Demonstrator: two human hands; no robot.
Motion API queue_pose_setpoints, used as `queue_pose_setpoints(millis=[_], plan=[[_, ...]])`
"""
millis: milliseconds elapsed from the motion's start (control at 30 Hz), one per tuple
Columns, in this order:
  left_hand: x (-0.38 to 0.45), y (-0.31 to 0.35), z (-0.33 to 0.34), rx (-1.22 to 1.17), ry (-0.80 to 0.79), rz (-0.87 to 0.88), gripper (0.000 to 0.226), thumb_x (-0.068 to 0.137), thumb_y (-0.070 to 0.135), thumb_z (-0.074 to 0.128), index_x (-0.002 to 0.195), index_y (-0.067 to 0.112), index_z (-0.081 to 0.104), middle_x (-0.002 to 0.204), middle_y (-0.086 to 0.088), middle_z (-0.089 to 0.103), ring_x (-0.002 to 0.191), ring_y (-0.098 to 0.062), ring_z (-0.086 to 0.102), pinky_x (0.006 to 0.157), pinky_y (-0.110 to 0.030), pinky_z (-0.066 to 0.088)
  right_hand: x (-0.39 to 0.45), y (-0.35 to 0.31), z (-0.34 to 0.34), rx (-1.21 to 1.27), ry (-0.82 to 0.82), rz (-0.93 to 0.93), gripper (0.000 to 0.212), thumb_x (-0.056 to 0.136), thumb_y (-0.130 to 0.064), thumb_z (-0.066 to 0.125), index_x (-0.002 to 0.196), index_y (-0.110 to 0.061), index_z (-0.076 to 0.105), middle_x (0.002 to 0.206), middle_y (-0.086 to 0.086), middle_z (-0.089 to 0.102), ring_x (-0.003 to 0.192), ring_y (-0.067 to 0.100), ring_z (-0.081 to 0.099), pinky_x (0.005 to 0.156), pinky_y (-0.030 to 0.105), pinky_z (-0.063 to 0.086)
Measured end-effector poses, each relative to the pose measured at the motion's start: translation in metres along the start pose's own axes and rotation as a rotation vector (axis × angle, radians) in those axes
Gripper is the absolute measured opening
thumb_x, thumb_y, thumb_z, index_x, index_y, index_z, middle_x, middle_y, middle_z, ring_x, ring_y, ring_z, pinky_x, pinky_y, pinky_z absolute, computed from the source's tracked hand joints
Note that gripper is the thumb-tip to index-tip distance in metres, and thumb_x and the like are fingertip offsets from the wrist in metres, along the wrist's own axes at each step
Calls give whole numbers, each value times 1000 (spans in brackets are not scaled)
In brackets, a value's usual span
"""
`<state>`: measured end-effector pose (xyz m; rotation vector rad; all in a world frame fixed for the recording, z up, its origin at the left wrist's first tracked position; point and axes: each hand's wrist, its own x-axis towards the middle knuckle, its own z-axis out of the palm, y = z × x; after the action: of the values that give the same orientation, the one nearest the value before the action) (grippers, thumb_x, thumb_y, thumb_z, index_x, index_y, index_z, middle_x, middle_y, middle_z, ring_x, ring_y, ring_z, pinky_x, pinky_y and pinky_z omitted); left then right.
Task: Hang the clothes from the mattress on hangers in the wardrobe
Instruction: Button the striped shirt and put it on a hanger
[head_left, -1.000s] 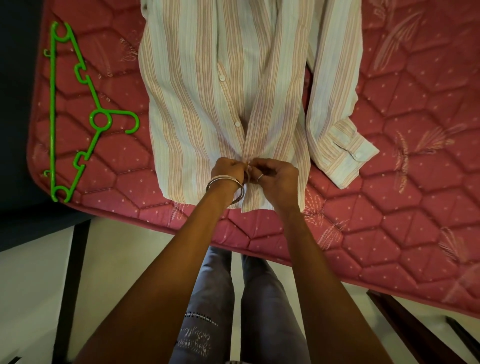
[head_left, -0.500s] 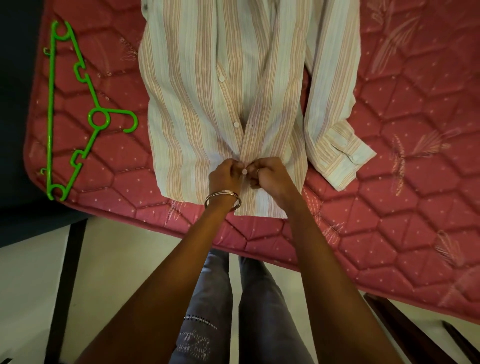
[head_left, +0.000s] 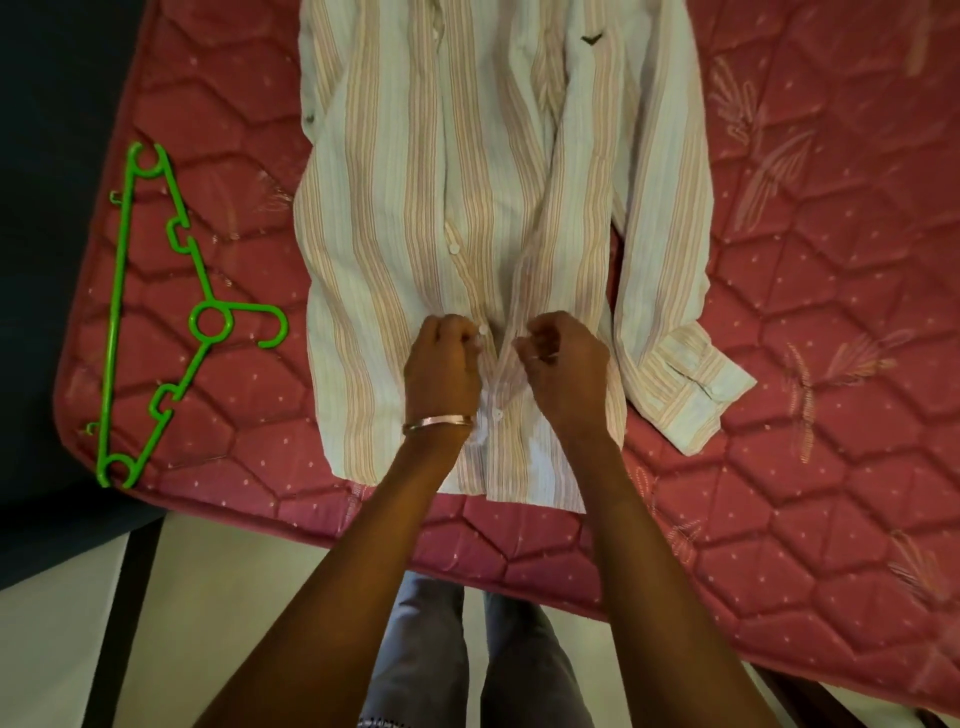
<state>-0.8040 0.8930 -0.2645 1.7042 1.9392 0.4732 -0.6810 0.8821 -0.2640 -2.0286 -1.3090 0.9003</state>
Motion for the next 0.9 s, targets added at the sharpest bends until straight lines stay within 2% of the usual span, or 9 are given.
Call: queue_pose_setpoints(millis=[67,133,233,367,467,567,633,767,900], plan=[[18,-1,9,-11,-86,-17,13,88,3,58,95,1,69,96,-17,67,88,-31,63,77,-31,46,13,-3,16,-161,-141,46,23,83,-20,72,98,-4,63,92,7,64,83,20,61,71,28,45],[29,-6,20,-22,-163,-174,16,89,7,59,99,3,71,99,-16,69,94,-31,64,86,-34,48,16,0,34,-405,-214,134,42,84,-35,69,110,-3,59,109,10,61,102,25,58,84,36,44],[36,-15,33,-109,-168,-314,13,86,11,64,92,3,73,89,-15,71,85,-30,66,81,-36,53,16,11,50,-514,-171,231,49,86,-37,65,116,1,55,117,17,58,112,33,54,98,44,41],[42,-16,39,-220,-111,-415,16,83,19,71,84,3,74,77,-12,72,71,-25,66,70,-28,52,18,11,55,-397,27,243,19,87,-10,56,94,7,59,95,23,61,86,37,59,77,43,43],[45,-14,42,-233,-94,-474,15,83,18,70,86,4,74,79,-12,73,74,-25,66,70,-28,51,19,9,57,-304,79,301,15,83,-7,53,86,5,62,83,20,63,73,34,60,67,40,48],[47,-13,41,-242,-100,-480,17,83,20,70,86,3,74,78,-11,73,72,-24,66,68,-24,47,22,5,46,-41,150,372,15,85,-6,60,93,-2,72,79,10,71,69,24,65,62,7,39],[47,-11,39,-220,-88,-453,19,84,22,68,84,3,74,76,-12,72,70,-26,67,68,-27,51,21,0,39,90,162,331,14,87,-7,64,96,-3,73,79,6,72,68,17,65,63,-2,35],[47,-3,41,-153,-90,-448,22,85,27,67,87,6,74,78,-10,72,72,-24,67,66,-29,51,12,-1,43,182,93,282,18,89,-15,65,103,-8,73,86,4,74,73,14,66,69,19,49],[50,-2,43,-159,-88,-442,18,84,21,68,87,5,74,81,-11,73,70,-19,63,62,-22,40,10,5,45,189,76,278,17,91,-16,63,102,-9,74,78,6,73,62,11,60,62,23,45]])
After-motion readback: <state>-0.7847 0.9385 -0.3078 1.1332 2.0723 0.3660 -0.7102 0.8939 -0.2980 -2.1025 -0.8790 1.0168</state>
